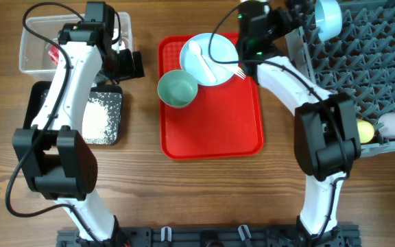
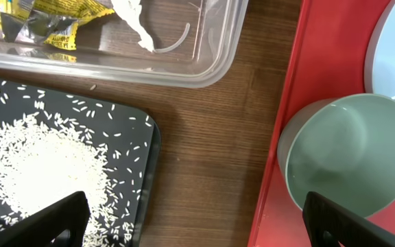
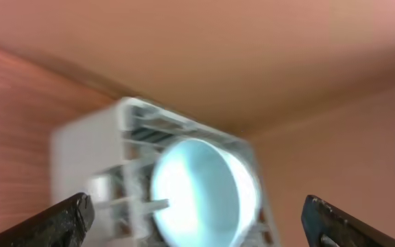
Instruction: Sort waste into correct bins and load items into the dishwasher rack
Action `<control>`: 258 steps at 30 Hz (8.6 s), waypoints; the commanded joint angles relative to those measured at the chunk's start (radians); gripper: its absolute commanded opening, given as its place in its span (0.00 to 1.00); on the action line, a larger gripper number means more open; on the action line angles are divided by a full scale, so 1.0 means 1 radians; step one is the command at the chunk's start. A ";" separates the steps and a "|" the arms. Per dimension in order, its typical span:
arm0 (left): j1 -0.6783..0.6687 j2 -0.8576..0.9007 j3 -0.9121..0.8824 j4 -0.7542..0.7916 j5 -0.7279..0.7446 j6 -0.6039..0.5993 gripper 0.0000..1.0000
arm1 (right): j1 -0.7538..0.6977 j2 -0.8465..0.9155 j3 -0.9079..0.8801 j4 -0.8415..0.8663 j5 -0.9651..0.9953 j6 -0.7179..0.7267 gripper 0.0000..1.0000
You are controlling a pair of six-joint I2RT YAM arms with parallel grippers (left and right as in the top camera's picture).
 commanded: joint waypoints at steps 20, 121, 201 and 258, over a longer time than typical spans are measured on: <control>0.006 0.009 -0.005 0.000 0.008 -0.013 1.00 | 0.137 -0.179 0.064 -0.731 -1.270 1.051 0.67; 0.006 0.009 -0.005 0.000 0.008 -0.013 1.00 | -0.106 -0.253 -0.183 -0.718 -0.004 0.445 0.18; 0.006 0.009 -0.005 0.000 0.008 -0.013 1.00 | -0.488 0.010 0.686 -1.113 -0.873 0.815 0.50; 0.006 0.009 -0.005 0.000 0.008 -0.013 1.00 | -0.481 0.013 0.688 -1.234 -0.998 0.811 0.50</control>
